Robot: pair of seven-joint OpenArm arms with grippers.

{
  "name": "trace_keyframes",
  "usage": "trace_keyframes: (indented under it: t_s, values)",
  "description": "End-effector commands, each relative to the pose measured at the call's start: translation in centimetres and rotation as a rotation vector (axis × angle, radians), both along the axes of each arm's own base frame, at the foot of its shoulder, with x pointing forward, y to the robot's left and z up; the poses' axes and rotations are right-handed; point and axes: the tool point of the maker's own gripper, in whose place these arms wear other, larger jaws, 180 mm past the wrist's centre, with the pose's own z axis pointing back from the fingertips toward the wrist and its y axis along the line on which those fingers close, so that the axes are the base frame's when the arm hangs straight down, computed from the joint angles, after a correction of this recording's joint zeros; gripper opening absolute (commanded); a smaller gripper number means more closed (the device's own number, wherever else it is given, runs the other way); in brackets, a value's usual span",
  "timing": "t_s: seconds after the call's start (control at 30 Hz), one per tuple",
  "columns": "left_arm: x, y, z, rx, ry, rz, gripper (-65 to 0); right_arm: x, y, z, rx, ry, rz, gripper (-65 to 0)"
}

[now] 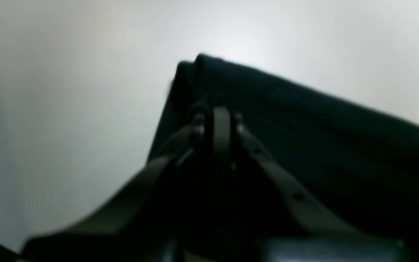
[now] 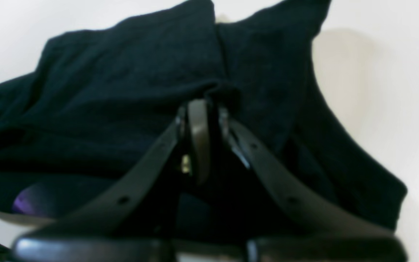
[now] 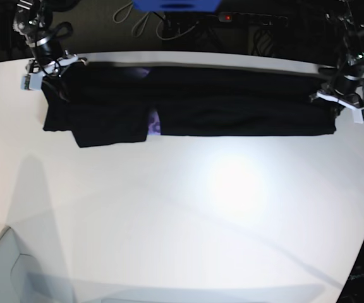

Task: Layout the t-shirt on the table in an organized manner, then fold the t-shirt properly
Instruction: 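Fold the hem over toward the collar edge with both grippers, then release the hem and regrasp the folded end with the right gripper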

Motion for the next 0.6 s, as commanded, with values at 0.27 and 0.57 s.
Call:
trace_keyframes:
  t_s: [0.27, 0.57]
  values:
    - [-0.2, 0.7, 0.3, 0.007, -0.015, 0.009, -45.4, -0.1, 0.2, 0.0, 0.001, 0.03, 0.024, -53.0]
    - [-1.8, 0.9, -0.5, 0.013, 0.025, 0.007, -31.9, 0.2, -2.1, 2.7, -0.034, -0.04, -0.068, -30.3]
